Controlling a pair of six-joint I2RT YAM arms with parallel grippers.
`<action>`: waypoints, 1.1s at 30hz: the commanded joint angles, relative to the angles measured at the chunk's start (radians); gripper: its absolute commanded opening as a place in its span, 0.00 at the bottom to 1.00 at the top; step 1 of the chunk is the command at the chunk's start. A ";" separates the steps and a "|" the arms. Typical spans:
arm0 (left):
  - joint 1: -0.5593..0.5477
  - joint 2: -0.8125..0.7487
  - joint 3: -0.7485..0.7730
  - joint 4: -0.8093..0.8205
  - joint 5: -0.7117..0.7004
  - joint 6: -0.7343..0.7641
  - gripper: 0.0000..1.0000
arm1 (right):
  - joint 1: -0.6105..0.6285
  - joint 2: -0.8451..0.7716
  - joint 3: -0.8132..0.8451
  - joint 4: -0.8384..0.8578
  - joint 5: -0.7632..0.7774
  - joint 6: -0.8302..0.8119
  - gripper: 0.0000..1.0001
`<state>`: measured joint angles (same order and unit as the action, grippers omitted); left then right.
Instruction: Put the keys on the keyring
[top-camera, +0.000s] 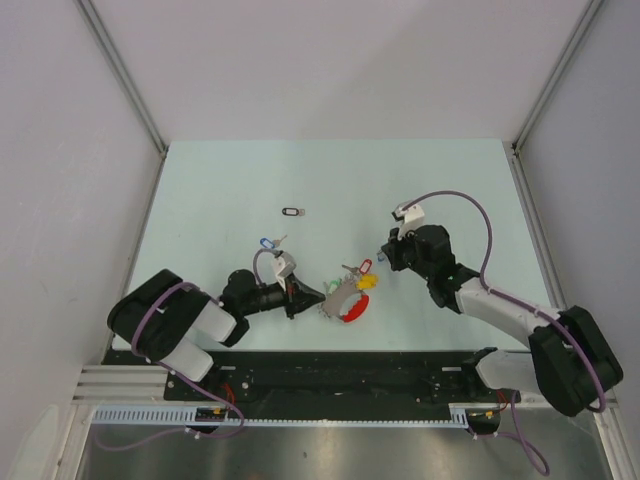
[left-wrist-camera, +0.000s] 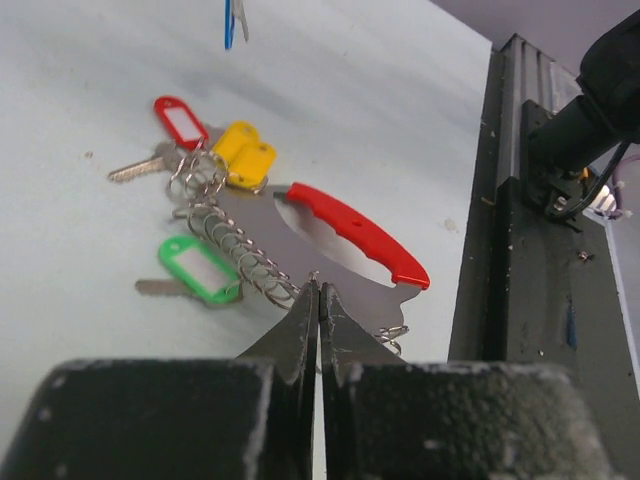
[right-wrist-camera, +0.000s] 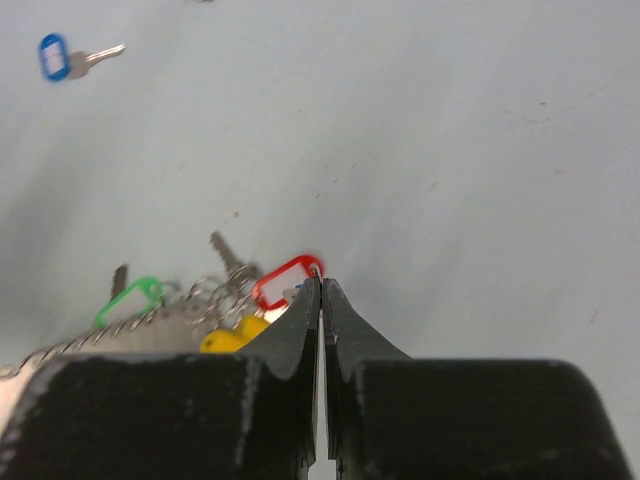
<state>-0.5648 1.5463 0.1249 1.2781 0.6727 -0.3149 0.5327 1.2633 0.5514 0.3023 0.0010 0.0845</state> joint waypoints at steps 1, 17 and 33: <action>0.009 -0.023 0.068 0.437 0.102 0.002 0.00 | 0.010 -0.126 0.054 -0.219 -0.168 -0.023 0.01; 0.009 -0.025 0.277 0.365 0.392 0.051 0.00 | 0.173 -0.258 0.266 -0.647 -0.349 -0.253 0.00; 0.009 -0.187 0.370 0.185 0.447 0.082 0.00 | 0.282 -0.366 0.295 -0.646 -0.332 -0.413 0.00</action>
<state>-0.5617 1.4174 0.4477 1.2812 1.0924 -0.2642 0.7792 0.9272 0.7944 -0.3710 -0.3542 -0.2649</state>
